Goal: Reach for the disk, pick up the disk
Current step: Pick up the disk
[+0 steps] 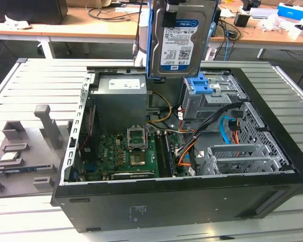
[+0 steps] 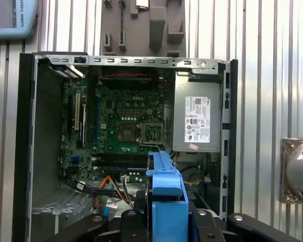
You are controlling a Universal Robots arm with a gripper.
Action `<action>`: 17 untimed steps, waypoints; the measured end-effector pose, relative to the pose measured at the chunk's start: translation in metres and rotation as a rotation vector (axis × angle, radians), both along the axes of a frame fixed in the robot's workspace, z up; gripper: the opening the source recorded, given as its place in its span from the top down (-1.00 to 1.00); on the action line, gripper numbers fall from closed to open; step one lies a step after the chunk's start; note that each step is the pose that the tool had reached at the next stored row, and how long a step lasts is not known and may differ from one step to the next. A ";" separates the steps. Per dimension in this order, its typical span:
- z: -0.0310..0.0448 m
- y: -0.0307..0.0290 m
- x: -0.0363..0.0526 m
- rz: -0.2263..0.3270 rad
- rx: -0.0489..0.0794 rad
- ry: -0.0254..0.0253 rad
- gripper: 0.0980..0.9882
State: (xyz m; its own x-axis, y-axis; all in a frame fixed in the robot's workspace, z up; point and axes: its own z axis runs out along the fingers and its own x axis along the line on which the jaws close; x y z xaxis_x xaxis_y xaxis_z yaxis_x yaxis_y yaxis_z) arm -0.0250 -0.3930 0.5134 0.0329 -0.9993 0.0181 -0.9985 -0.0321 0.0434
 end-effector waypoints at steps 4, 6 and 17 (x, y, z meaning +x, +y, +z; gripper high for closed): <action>-0.0005 -0.0088 0.0000 0.000 0.000 0.0000 0.40; -0.0006 -0.0109 0.0000 0.000 0.000 0.0000 0.40; -0.0014 -0.0326 0.0000 0.000 0.000 0.0000 0.40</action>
State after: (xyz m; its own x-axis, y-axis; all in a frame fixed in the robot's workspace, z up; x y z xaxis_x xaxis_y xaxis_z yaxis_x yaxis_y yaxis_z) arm -0.0250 -0.4255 0.5120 0.0329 -0.9993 0.0182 -0.9985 -0.0321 0.0434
